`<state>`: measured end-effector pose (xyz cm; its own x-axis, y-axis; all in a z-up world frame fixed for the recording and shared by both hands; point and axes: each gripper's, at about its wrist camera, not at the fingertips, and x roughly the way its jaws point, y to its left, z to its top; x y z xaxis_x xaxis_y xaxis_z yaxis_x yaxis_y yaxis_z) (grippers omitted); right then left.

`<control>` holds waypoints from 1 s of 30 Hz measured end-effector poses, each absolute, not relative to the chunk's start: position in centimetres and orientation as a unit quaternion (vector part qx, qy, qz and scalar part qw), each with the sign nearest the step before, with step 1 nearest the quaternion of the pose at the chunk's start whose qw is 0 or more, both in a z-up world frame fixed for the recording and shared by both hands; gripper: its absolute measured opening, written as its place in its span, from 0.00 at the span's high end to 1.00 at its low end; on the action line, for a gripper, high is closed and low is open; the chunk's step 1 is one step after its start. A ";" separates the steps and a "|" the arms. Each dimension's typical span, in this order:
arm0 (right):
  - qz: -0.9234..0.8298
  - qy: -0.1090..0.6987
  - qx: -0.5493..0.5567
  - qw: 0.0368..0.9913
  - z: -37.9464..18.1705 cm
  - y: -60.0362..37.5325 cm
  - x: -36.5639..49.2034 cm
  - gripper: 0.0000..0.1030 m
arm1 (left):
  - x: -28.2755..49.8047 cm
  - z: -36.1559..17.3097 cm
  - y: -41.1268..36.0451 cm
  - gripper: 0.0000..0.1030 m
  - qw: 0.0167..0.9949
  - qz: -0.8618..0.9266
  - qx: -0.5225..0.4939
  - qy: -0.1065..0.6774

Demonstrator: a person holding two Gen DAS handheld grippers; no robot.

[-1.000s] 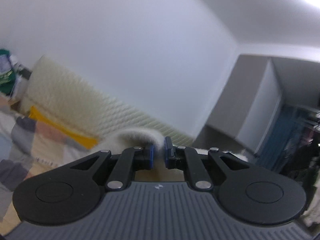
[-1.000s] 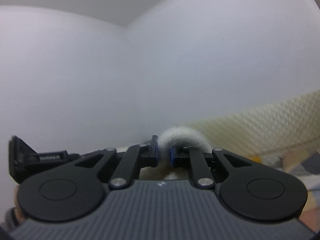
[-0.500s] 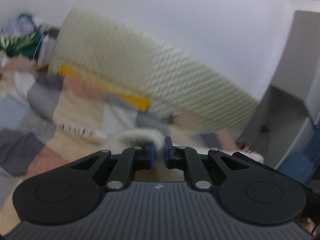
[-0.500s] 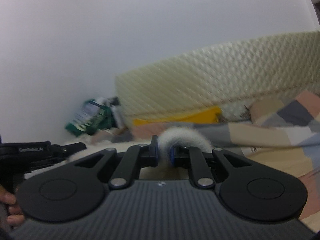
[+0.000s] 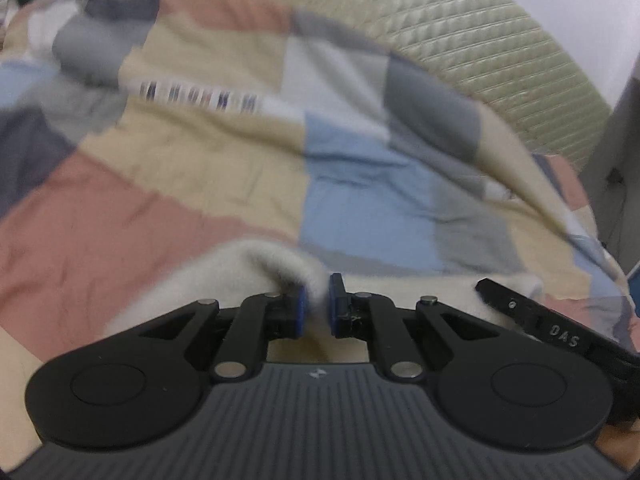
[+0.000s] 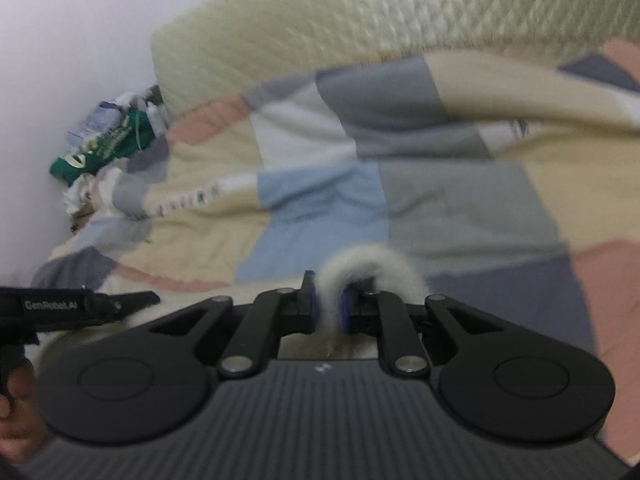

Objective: Fold large clothes
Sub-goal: 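Lift the sweater high with both grippers and shake it out, then open both grippers to drop the sweater onto the bed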

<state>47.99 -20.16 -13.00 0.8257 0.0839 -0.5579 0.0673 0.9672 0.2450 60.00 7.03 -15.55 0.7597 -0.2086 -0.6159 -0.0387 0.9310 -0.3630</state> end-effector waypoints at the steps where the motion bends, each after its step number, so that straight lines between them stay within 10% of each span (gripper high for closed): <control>1: 0.004 0.296 0.135 0.946 -13.7 -20.4 48.4 0.85 | 60.2 -15.9 7.2 0.88 0.919 -0.044 -0.186 0.345; 5: 0.004 0.299 0.150 0.942 -13.8 -20.6 48.7 0.82 | 60.3 -15.6 7.0 0.69 0.914 -0.046 -0.191 0.356; 8: 0.001 0.303 0.144 0.942 -12.9 -20.4 47.8 0.61 | 58.1 -13.0 6.2 0.51 0.914 -0.052 -0.178 0.362; 30: 0.019 0.276 0.143 0.950 1.2 -14.8 21.9 0.51 | 25.0 1.3 2.7 0.51 0.937 -0.061 -0.081 0.334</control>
<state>21.88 -14.80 1.18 0.8470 0.1154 -0.5188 0.0421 0.9585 0.2819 25.03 2.68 1.34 0.7688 -0.1690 -0.6167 0.0608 0.9794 -0.1926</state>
